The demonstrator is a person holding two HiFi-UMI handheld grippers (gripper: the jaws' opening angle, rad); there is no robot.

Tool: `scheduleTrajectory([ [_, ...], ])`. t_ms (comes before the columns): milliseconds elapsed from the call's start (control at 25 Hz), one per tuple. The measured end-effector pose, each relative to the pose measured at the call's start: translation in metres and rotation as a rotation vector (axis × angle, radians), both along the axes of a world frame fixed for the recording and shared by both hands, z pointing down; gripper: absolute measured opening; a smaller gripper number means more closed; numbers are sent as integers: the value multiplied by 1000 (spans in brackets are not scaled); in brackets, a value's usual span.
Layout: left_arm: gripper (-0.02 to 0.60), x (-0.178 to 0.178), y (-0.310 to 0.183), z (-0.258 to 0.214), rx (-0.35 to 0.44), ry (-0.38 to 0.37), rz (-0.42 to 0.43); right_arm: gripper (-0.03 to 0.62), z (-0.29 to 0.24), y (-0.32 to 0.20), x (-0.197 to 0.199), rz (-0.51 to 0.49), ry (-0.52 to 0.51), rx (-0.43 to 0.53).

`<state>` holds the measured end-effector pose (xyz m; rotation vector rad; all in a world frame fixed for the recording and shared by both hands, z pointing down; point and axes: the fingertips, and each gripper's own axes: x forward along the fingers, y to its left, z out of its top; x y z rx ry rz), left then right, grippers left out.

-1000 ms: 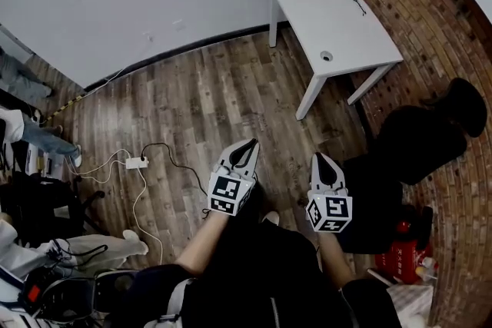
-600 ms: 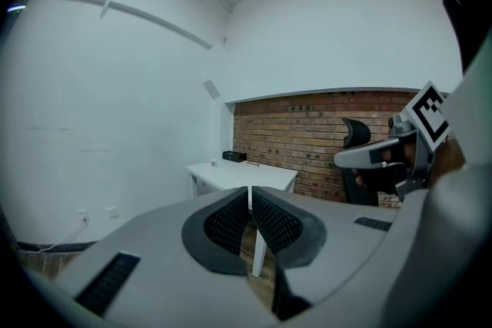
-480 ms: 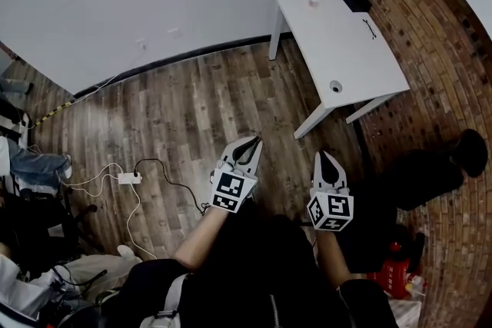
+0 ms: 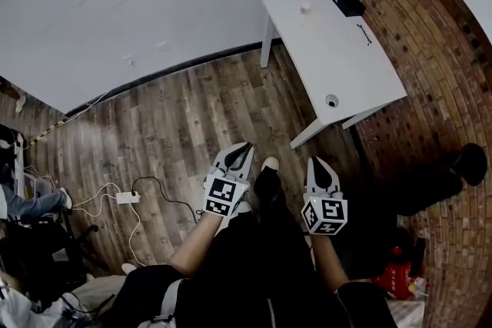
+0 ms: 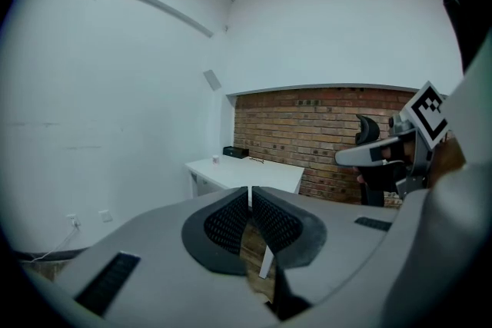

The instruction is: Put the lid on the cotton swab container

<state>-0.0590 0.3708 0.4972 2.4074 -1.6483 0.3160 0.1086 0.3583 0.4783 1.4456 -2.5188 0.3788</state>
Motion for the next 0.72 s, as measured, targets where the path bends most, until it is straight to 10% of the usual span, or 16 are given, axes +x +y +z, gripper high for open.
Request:
scheduleTrajectory([
  [720,26,-23,-251,-7,3,-57,40,23,-6,-268,-11,26,-101,24],
])
